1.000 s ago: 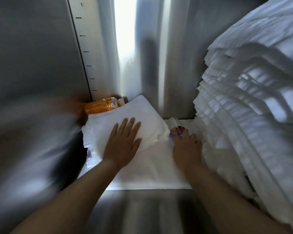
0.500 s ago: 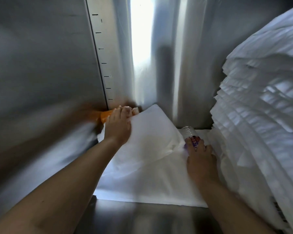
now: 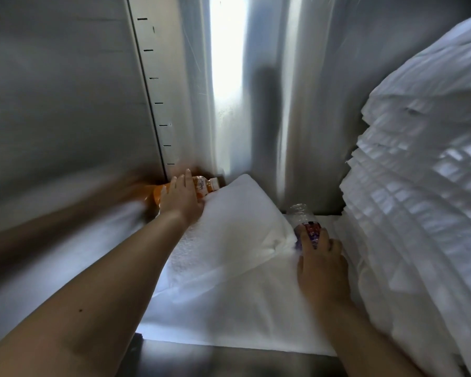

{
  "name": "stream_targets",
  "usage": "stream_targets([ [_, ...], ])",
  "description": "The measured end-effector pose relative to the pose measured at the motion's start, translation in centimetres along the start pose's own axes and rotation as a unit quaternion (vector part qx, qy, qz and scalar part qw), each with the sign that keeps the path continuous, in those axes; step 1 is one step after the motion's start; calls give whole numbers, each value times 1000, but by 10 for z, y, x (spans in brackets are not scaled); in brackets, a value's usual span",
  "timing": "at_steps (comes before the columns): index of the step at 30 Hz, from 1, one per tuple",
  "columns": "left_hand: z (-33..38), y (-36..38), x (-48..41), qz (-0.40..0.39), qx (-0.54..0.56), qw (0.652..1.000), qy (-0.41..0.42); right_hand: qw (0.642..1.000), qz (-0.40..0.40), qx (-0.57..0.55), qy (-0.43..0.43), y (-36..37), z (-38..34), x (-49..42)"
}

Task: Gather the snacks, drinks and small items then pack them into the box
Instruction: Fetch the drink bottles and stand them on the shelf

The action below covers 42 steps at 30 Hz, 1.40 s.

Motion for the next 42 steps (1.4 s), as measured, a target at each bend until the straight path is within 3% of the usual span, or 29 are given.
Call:
stream_targets([
  [5, -4, -5, 0, 37, -66, 997, -10, 1000, 0, -14, 7, 2, 2, 2],
  [12, -6, -3, -2, 39, -4, 998, -42, 1000, 6, -24, -4, 1, 0, 4],
  [17, 1, -15, 14, 136, -91, 986, -23, 1000, 5, -14, -14, 0, -3, 6],
  [21, 3, -24, 36, 237, -2, 971, 6, 1000, 10, -25, -10, -2, -2, 6],
  [24, 1, -30, 42, 260, 88, 961, 31, 999, 13, -35, -11, -5, -3, 6],
  [28, 19, -52, 58, 314, 174, 925, 125, 999, 16, -32, -15, -4, -2, 8],
  [33, 71, -63, 83, 227, 302, 898, 225, 999, 25, -37, -10, -2, 0, 6],
  [36, 91, -64, 97, 204, 350, 891, 205, 999, 23, -41, -9, 2, 0, 5],
  [42, 98, -42, 99, 111, 463, 876, 80, 997, 28, -62, 27, 3, 6, 4],
])
Point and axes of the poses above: each hand's wrist, its own x-axis away from the middle knuckle, its own y-axis out of the palm, z = x × y, the point moved 7 cm from there along -x, towards the middle knuckle, and after that the axes turned 7 degrees about z, right-handed, at the moved point
